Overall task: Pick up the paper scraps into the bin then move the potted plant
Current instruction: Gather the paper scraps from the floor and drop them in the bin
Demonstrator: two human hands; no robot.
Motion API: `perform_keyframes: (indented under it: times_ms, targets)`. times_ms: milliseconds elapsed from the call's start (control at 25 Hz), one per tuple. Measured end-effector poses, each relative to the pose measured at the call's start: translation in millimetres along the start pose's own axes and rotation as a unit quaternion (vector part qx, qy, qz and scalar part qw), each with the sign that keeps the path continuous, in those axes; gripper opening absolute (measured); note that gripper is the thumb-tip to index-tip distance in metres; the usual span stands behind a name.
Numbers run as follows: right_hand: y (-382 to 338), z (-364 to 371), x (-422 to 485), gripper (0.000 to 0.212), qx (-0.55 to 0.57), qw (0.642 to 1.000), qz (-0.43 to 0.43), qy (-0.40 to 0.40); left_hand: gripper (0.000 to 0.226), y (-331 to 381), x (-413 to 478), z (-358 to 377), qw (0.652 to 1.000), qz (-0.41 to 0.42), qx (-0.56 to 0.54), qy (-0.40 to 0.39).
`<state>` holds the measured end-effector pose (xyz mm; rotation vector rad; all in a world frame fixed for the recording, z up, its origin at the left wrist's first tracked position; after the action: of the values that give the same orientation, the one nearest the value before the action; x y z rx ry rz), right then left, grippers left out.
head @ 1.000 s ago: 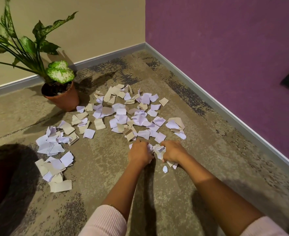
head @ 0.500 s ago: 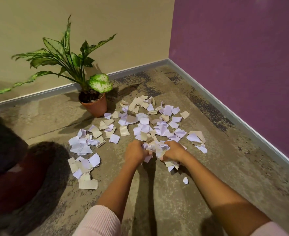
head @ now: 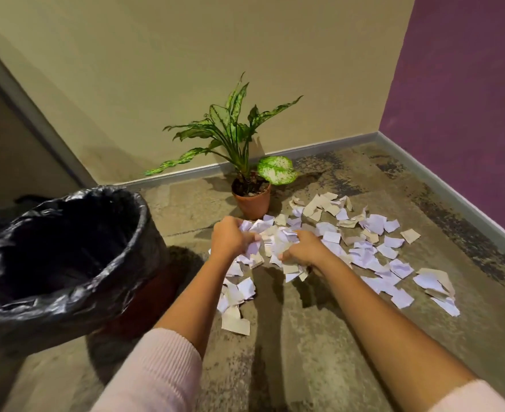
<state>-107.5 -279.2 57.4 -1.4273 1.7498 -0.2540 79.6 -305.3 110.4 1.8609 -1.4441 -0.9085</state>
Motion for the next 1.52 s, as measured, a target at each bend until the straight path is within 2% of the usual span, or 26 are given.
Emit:
perform_keyframes:
  times_ms: [120, 280, 400, 520, 640, 720, 760, 880, 1040, 1120, 1320, 1440, 1520]
  targets:
    - [-56, 10, -7, 0.069, 0.018, 0.999, -0.037, -0.001, 0.04, -5, -1, -51, 0.998, -0.002, -0.05, 0.043]
    - [-142, 19, -22, 0.048, 0.076, 0.99, -0.114, -0.012, 0.026, 5, -8, -129, 0.982, 0.02, -0.152, 0.109]
    - [-209, 36, -27, 0.055, 0.121, 0.982, -0.14, -0.026, 0.019, 10, -14, -197, 0.96, 0.049, -0.218, 0.166]
    - [-266, 62, -32, 0.065, 0.162, 0.972, -0.164, -0.043, 0.024, -13, -14, -259, 0.945, 0.024, -0.243, 0.218]
    - [-310, 92, -29, 0.066, 0.172, 0.965, -0.189, -0.065, 0.045, -54, -12, -296, 0.939, -0.027, -0.259, 0.226]
    - [-330, 106, -35, 0.053, 0.168, 0.965, -0.188, -0.07, 0.052, -90, -8, -312, 0.939, -0.073, -0.248, 0.227]
    - [-337, 114, -37, 0.051, 0.161, 0.967, -0.184, -0.072, 0.047, -100, -12, -318, 0.941, -0.092, -0.229, 0.233]
    - [-348, 132, -43, 0.056, 0.127, 0.972, -0.184, -0.071, 0.033, -118, -25, -328, 0.944, -0.134, -0.17, 0.249]
    - [-355, 154, -42, 0.069, 0.064, 0.974, -0.194, -0.095, 0.032, -137, -24, -327, 0.954, -0.182, -0.098, 0.216]
    - [-356, 161, -42, 0.071, 0.067, 0.972, -0.198, -0.109, 0.037, -140, -22, -327, 0.956, -0.19, -0.073, 0.213]
    - [-346, 140, -37, 0.035, 0.133, 0.967, -0.211, -0.047, 0.041, -112, -27, -324, 0.947, -0.143, -0.016, 0.288]
    - [-329, 106, -31, 0.018, 0.155, 0.965, -0.212, 0.031, 0.037, -56, -26, -300, 0.951, -0.038, 0.0, 0.308]
    - [-312, 77, -28, 0.015, 0.158, 0.961, -0.214, 0.078, 0.031, -11, -24, -276, 0.951, 0.039, 0.003, 0.308]
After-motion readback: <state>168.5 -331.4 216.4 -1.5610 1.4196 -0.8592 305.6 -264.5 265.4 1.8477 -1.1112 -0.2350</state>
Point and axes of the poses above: each hand's wrist, its own x-axis towards the middle knuckle, its own z-axis out of the palm, y = z × x, the point moved 10 cm from there along x, towards the middle knuckle, and after that the axes turned 15 degrees about -x, right-handed, at the moved point
